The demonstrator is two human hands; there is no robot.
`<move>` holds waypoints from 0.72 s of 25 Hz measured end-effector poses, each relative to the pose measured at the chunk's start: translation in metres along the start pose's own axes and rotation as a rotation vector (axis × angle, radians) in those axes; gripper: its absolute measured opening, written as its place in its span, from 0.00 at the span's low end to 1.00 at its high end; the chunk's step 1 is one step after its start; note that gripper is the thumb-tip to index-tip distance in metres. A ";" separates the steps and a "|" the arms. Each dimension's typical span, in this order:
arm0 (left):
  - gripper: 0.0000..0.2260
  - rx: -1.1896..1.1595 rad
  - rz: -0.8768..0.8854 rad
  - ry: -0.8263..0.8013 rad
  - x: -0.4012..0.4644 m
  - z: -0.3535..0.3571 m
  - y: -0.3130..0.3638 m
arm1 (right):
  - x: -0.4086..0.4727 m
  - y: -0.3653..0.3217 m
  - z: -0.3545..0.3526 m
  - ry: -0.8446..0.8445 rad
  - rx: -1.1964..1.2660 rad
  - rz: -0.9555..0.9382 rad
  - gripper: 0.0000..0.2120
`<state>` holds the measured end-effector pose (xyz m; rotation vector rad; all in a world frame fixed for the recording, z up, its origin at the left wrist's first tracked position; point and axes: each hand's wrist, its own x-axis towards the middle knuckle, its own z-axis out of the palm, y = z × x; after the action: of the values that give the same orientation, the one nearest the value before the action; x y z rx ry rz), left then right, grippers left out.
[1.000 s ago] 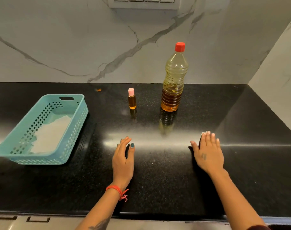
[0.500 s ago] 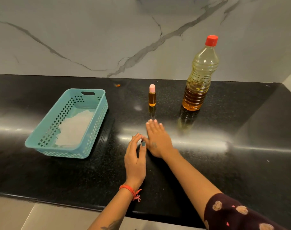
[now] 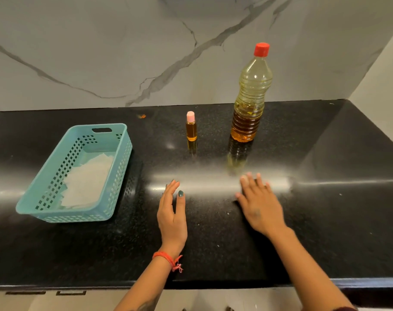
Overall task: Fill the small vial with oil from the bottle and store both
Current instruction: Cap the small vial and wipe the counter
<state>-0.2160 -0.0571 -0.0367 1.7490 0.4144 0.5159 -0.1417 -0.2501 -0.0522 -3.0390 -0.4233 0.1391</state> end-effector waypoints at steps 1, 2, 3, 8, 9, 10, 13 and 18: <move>0.13 -0.006 -0.004 -0.016 -0.002 0.001 0.001 | -0.006 0.020 -0.002 -0.001 -0.003 0.101 0.31; 0.13 -0.012 -0.003 -0.028 -0.003 0.001 0.001 | -0.014 0.037 -0.003 0.003 0.004 0.186 0.30; 0.13 -0.016 0.000 -0.037 -0.003 0.001 0.001 | -0.023 0.047 -0.004 0.008 0.013 0.264 0.31; 0.13 -0.040 -0.018 -0.059 -0.006 -0.001 0.001 | -0.045 -0.007 0.003 0.068 0.070 0.280 0.37; 0.13 -0.041 -0.019 -0.060 -0.007 -0.003 0.001 | -0.043 -0.031 0.004 0.053 0.100 0.209 0.35; 0.13 -0.037 -0.012 -0.062 -0.008 -0.004 0.002 | -0.040 -0.054 0.005 0.033 0.125 0.130 0.34; 0.14 -0.021 0.027 -0.063 -0.010 -0.012 0.001 | -0.034 -0.114 0.006 -0.024 0.140 -0.132 0.35; 0.12 -0.056 -0.011 -0.055 -0.013 -0.024 -0.002 | -0.050 -0.133 0.008 -0.046 0.097 -0.442 0.33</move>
<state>-0.2400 -0.0444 -0.0354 1.7022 0.3679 0.4661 -0.2257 -0.1356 -0.0451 -2.7691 -1.0396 0.1953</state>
